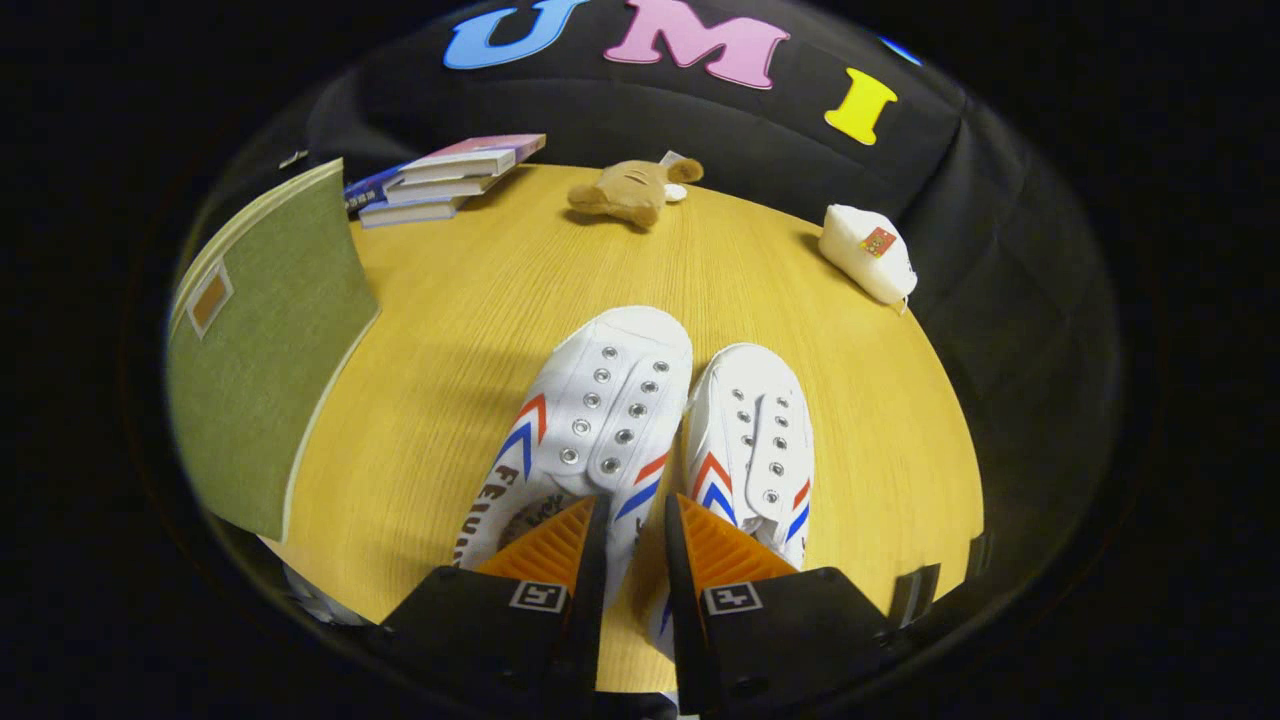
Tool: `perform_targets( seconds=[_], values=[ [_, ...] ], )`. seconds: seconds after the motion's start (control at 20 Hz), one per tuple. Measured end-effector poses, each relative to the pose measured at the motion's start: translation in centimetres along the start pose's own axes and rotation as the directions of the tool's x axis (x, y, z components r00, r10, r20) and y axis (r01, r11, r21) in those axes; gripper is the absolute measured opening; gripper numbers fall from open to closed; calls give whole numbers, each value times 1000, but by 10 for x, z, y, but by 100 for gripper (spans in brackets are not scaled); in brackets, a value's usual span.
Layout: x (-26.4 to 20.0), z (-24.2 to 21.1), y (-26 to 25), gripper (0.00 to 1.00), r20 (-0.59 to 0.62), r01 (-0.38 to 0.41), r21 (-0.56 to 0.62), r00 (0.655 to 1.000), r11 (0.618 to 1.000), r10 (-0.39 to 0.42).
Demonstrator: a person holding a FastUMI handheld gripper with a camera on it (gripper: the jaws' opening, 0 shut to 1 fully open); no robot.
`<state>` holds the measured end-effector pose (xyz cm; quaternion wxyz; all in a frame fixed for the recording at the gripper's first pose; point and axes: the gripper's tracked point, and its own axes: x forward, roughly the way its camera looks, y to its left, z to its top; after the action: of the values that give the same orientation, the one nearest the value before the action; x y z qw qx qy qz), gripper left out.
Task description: Open the storage box then place both shoes into the box .Put the left shoe in first, then the right shoe, with the right side of both shoes facing outward in a uniform manner.
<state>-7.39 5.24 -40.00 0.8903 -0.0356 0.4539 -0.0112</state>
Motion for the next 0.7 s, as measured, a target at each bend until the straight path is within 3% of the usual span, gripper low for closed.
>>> perform_targets(
  seconds=[0.2,0.3,0.45,0.5,0.7],
  values=[
    [10,10,2,35,57,44,-31,997,999,-42],
    [13,10,6,30,99,38,22,994,999,-40],
    [12,8,8,19,118,-16,134,993,991,1],
    [13,9,7,11,113,-48,173,993,984,29],
    [4,21,11,5,114,-151,294,986,944,123]
  ],
)
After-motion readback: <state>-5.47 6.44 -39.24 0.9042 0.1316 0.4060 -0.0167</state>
